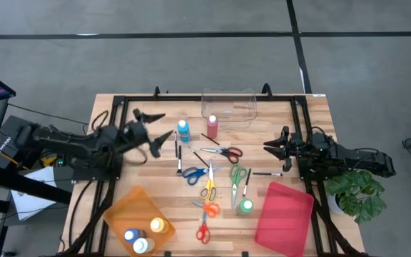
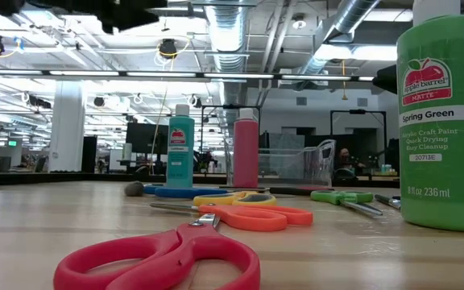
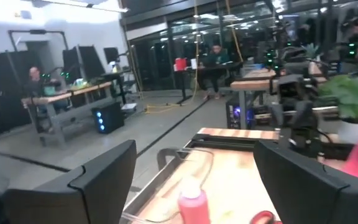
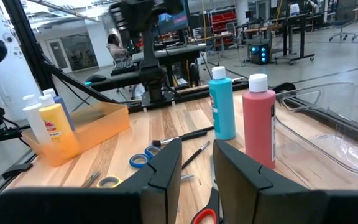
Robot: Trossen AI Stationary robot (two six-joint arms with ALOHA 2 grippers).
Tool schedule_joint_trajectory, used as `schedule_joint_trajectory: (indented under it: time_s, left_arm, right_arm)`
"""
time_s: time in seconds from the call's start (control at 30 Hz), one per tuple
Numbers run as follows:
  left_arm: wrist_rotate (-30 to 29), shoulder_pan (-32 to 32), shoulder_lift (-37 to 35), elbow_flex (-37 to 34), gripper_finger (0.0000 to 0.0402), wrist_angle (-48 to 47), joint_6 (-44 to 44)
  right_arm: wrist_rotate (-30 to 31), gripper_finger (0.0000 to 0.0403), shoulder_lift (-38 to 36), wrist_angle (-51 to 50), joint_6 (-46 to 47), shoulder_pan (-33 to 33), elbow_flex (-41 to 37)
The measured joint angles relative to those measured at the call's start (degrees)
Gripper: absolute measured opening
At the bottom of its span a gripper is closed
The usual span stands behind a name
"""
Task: Pick & Place Paint Supplies
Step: Put the blue paint bottle into the orange bin
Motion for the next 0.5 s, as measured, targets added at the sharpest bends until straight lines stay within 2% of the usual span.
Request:
schedule_joint_trajectory:
  time_s: [0.13,0.23,0.5]
  left_arm:
    - [8.9,8.1,4.3,0.6,0.0321,-0.1,-5.5]
    - [17.4,10.8,9.0,1.4,0.0321,0.1,-9.0]
    - [17.6,13.6,19.8,5.8,0.0322,0.3,-6.7]
  right_arm:
    - [0.0,0.0089,0.0,0.0,0.0,0.0,0.0]
    - [-0.1,0.0089,0.0,0.0,0.0,0.0,0.0]
    - [-0.2,0.0089,0.0,0.0,0.1,0.0,0.0]
